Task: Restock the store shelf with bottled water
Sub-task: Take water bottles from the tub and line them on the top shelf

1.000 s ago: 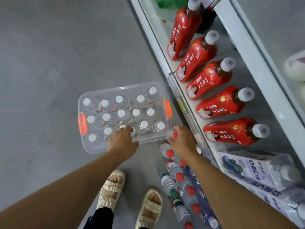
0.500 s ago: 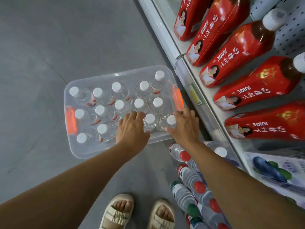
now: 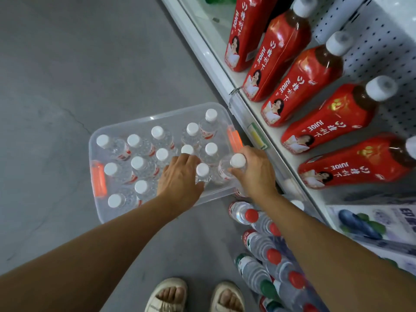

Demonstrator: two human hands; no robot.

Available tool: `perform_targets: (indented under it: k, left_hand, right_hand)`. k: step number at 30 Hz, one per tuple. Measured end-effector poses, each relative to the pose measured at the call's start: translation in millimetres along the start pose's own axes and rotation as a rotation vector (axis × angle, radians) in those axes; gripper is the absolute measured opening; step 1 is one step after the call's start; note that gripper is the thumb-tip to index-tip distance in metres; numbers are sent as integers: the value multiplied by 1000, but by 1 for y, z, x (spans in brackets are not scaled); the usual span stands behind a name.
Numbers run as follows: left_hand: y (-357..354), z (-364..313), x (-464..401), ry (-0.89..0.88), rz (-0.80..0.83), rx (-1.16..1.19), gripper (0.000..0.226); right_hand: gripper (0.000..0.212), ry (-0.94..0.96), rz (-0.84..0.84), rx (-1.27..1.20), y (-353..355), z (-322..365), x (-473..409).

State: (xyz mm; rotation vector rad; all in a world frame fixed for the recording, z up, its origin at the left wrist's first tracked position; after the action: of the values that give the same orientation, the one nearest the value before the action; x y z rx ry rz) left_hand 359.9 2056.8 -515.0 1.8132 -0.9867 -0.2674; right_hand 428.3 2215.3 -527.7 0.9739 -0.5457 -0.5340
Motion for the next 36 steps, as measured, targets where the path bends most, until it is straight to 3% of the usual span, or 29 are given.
perform_targets:
  k: [10, 21, 36]
  left_hand:
    - [121, -74, 31, 70, 62, 219, 62]
    - [319, -191, 71, -97, 20, 336, 72]
    - [503, -306, 145, -331, -50, 491, 78]
  right_hand:
    - [49, -65, -31, -172, 197, 78, 22]
    - [36, -16, -244, -273, 431, 191, 62]
    - [36, 27, -349, -359, 631, 306, 140]
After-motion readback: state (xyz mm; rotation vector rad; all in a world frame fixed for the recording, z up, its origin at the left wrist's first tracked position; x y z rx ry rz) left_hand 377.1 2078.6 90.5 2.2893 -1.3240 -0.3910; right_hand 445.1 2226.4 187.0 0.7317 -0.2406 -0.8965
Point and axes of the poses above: each hand's wrist, its own x-axis away from the middle knuckle, its own y-axis out of the back of the hand, z = x × y, the point moved 8 cm from there along -x, towards the middle knuckle, and after that the axes turned 9 degrees about -y, right-handed, at the moved point
